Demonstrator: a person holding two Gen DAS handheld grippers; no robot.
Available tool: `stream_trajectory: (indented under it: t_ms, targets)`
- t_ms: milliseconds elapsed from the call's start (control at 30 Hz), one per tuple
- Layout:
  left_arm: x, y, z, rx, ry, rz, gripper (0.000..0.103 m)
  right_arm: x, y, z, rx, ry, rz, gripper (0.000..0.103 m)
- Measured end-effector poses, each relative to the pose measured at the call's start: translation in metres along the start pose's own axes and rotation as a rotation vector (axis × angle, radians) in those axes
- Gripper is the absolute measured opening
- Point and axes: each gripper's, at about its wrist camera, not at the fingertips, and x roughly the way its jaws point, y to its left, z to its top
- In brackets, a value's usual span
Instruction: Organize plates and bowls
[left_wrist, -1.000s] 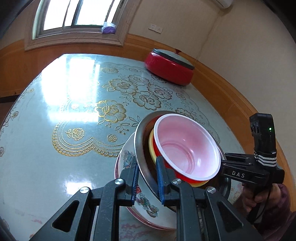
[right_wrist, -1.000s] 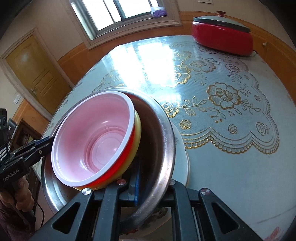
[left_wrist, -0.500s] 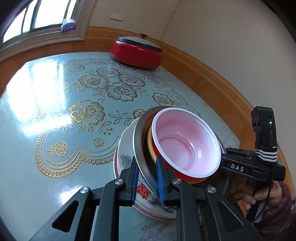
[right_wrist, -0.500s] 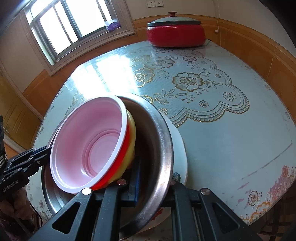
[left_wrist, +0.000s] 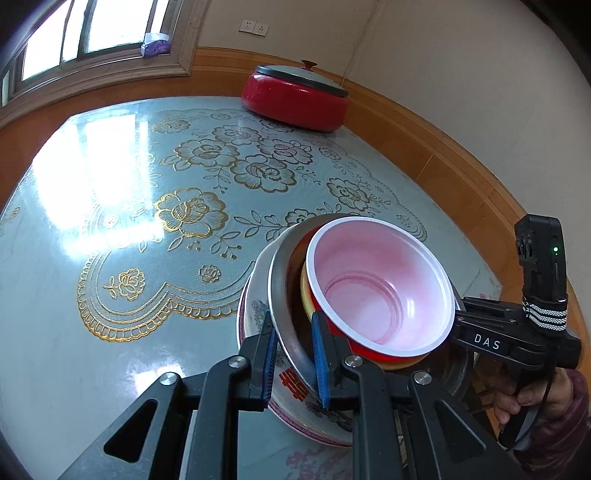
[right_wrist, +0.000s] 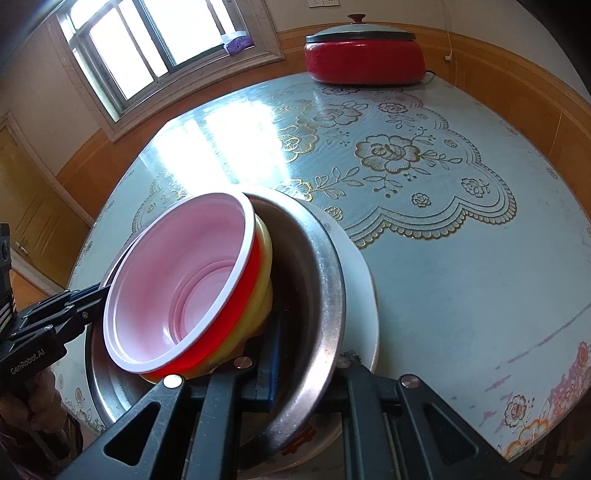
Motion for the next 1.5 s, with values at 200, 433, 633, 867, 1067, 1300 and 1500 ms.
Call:
stream_trajectory:
  t_ms: [200, 433, 633, 867, 1067, 1300, 1500]
  targets:
    - [-0.002, -0.001, -0.001, -0.008, -0.013, 0.025, 0.019, 0.002, 0.000, 0.001, -0.036, 0.001, 0.014, 0.010]
    - [-0.002, -0.005, -0.002, 0.010, -0.003, 0.054, 0.019, 0.001, -0.001, 0.001, -0.045, -0.008, 0.025, 0.010]
    - [-0.002, -0.003, -0.004, -0.018, 0.007, 0.042, 0.018, -0.003, -0.005, 0.000, -0.033, -0.017, 0.045, 0.010]
    - [-0.008, -0.002, -0.007, -0.055, -0.011, 0.029, 0.019, -0.008, -0.010, -0.003, -0.021, -0.030, 0.084, 0.016]
    - [-0.012, -0.006, -0.011, -0.057, -0.021, 0.042, 0.020, -0.013, -0.011, -0.006, -0.024, -0.048, 0.087, 0.018]
    - [-0.016, -0.008, -0.012, -0.050, -0.034, 0.055, 0.020, -0.029, -0.020, -0.008, 0.002, -0.092, 0.079, 0.022]
    - [-0.017, -0.007, -0.012, -0.058, -0.037, 0.055, 0.020, -0.035, -0.023, -0.012, 0.004, -0.109, 0.081, 0.017]
